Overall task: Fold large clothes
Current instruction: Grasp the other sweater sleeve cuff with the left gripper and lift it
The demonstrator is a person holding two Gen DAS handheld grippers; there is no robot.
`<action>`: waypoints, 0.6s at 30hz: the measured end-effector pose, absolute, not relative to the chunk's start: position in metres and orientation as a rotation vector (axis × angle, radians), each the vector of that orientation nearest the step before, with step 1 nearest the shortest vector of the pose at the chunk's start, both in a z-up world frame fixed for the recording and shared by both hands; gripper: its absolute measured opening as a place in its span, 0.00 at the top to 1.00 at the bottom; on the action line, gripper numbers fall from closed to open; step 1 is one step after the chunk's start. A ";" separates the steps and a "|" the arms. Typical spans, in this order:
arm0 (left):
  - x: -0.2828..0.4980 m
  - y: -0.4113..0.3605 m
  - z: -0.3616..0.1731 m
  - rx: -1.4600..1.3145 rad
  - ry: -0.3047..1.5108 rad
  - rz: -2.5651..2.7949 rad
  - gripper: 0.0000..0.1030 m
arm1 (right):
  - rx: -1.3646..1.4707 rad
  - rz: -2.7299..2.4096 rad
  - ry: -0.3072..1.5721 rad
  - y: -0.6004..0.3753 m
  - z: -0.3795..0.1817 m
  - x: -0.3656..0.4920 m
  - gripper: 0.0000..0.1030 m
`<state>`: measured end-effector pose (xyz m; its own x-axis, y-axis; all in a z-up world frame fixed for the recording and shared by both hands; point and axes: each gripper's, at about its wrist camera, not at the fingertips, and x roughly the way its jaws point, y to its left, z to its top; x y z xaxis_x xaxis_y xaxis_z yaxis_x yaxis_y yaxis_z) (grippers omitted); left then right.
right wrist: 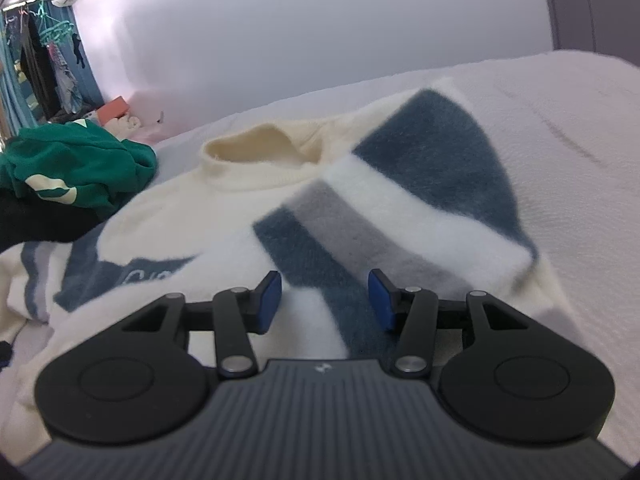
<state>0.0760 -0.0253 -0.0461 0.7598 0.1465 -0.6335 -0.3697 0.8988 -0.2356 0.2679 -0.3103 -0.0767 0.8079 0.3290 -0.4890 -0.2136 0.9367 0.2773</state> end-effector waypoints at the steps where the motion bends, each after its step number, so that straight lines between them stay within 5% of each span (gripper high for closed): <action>1: 0.071 -0.017 -0.044 -0.382 0.647 0.313 0.31 | 0.223 0.291 0.557 -0.309 -0.075 0.262 0.48; 18: -0.012 0.103 -0.068 -1.099 0.392 0.627 0.23 | 0.194 0.350 0.569 -0.276 -0.069 0.216 0.48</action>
<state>-0.0117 0.1030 -0.0677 0.7643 0.2729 -0.5843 -0.6448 0.3097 -0.6988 0.2161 -0.2759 -0.0691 0.7856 0.3754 -0.4919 -0.2691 0.9231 0.2746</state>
